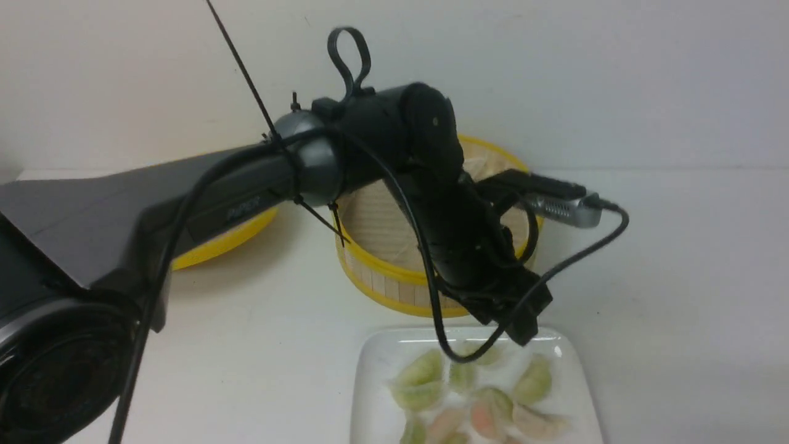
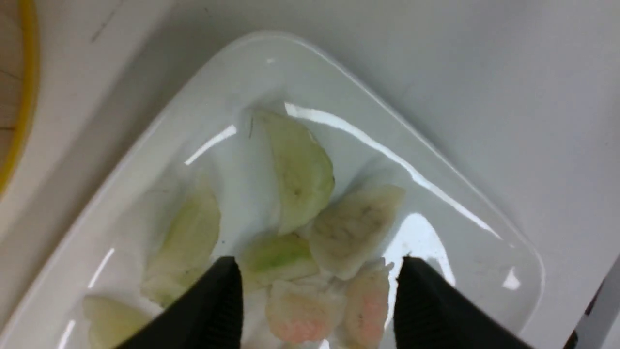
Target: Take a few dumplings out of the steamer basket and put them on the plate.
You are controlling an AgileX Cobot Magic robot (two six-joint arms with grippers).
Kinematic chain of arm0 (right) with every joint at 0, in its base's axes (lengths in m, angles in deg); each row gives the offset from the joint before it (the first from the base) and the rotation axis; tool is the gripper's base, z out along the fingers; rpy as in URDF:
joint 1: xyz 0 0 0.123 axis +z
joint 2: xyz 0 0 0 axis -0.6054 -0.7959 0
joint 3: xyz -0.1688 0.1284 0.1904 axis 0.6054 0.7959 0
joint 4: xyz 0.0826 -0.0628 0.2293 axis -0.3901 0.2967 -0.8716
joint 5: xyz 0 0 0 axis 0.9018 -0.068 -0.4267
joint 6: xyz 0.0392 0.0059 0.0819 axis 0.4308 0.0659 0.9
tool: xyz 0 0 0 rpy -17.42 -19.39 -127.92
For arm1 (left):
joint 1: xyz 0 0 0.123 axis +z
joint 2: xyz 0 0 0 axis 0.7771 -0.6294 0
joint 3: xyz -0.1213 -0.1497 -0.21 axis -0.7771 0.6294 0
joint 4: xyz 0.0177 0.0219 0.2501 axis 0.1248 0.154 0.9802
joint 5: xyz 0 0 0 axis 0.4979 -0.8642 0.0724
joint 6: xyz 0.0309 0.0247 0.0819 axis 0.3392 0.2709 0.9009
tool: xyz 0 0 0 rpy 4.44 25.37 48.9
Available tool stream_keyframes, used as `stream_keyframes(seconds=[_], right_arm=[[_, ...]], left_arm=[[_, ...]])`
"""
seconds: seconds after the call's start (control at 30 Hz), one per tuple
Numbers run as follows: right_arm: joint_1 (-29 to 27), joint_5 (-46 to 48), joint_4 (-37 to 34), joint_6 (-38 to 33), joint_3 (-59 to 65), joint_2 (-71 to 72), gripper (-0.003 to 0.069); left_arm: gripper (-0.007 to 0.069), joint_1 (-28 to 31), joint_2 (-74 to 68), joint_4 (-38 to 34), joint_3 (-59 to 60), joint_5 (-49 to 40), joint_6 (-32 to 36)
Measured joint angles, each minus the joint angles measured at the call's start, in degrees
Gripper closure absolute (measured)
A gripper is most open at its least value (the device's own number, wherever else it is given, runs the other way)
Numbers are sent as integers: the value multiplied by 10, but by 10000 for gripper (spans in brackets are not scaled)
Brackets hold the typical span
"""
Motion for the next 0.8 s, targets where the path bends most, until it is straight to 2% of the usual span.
stream_keyframes(seconds=[0.07,0.13,0.23,0.43,0.6,0.8], right_arm=[[0,0,0,0,0,0,674],[0,0,0,0,0,0,674],[0,0,0,0,0,0,674],[0,0,0,0,0,0,674],[0,0,0,0,0,0,674],[0,0,0,0,0,0,674]], left_arm=[[361,4,19,26,-23,-16,-17],[536,7,79,73,-46,-29,-38],[607,7,159,120,-43,-37,-67],[631,7,337,197,46,-37,-140],[631,7,535,212,232,78,-183],[631,7,760,213,471,305,-223]])
